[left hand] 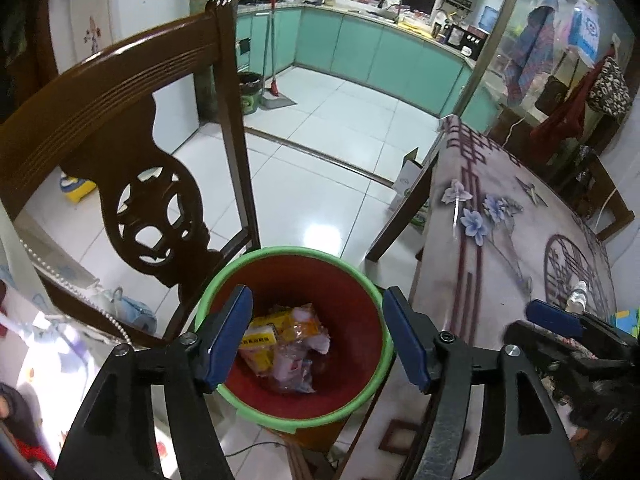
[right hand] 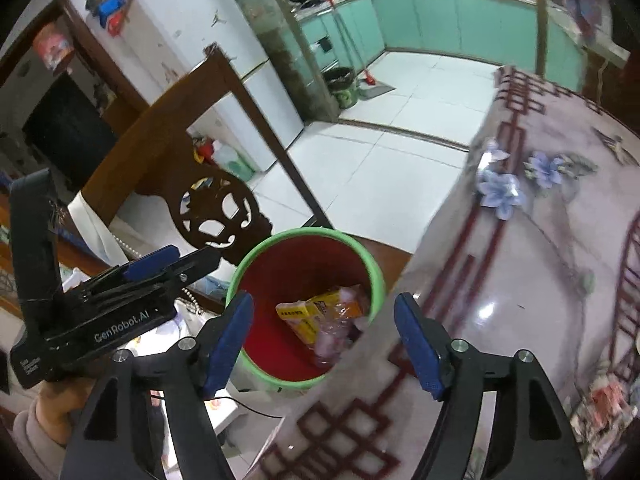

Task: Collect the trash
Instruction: 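Lower the clear bottle into the red bucket and open the right gripper, then grasp crumpled printed paper with the left gripper while the right grasps a clear plastic bag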

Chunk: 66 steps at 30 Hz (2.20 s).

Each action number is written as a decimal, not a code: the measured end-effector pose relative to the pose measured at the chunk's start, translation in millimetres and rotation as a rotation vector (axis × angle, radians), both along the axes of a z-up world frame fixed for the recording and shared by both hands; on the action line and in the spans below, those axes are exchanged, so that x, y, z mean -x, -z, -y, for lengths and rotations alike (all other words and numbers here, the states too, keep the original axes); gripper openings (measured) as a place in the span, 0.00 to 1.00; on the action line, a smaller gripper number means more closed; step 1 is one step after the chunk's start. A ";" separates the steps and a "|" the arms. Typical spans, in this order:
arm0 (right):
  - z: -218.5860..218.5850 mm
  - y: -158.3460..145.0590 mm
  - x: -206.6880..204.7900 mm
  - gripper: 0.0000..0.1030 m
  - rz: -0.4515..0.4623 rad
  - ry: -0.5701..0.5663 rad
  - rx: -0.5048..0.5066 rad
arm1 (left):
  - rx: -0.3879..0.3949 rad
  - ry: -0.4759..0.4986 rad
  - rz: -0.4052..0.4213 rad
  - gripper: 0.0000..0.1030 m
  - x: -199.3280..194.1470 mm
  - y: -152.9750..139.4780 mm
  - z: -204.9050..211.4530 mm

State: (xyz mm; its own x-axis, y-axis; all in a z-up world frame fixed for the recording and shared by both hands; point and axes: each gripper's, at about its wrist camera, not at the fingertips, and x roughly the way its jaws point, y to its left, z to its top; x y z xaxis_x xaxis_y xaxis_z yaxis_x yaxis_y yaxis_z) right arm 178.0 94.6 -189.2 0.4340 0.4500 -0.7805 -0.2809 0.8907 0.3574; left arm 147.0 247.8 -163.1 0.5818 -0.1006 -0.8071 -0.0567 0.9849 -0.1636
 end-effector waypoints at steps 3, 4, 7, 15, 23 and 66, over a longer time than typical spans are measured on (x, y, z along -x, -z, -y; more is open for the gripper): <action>31.3 -9.0 17.7 0.70 0.021 0.072 -0.001 | 0.016 0.027 0.001 0.70 1.8 -1.9 11.0; 44.3 -10.9 25.2 0.70 0.028 0.104 0.007 | 0.021 0.042 0.001 0.71 2.6 -2.4 16.5; 91.1 -10.7 50.9 0.70 0.035 0.212 0.066 | 0.027 0.095 0.005 0.75 5.0 -3.8 37.3; 248.2 -6.3 98.8 0.70 -0.025 0.416 0.345 | 0.044 0.308 -0.012 0.82 18.7 -3.8 119.7; 387.5 45.9 56.6 0.70 -0.187 0.177 0.673 | 0.088 0.488 -0.072 0.82 55.1 -3.2 215.0; 432.7 -53.8 114.2 0.13 0.057 0.484 0.078 | 0.014 0.370 -0.114 0.49 42.1 16.6 335.9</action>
State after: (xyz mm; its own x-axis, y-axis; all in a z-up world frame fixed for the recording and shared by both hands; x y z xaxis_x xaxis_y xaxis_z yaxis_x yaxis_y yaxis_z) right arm 63.7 -338.1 -135.4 0.6217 0.1274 -0.7728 0.1548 0.9472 0.2808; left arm 104.8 -88.1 -179.7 0.4108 -0.2980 -0.8616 0.2831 0.9401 -0.1901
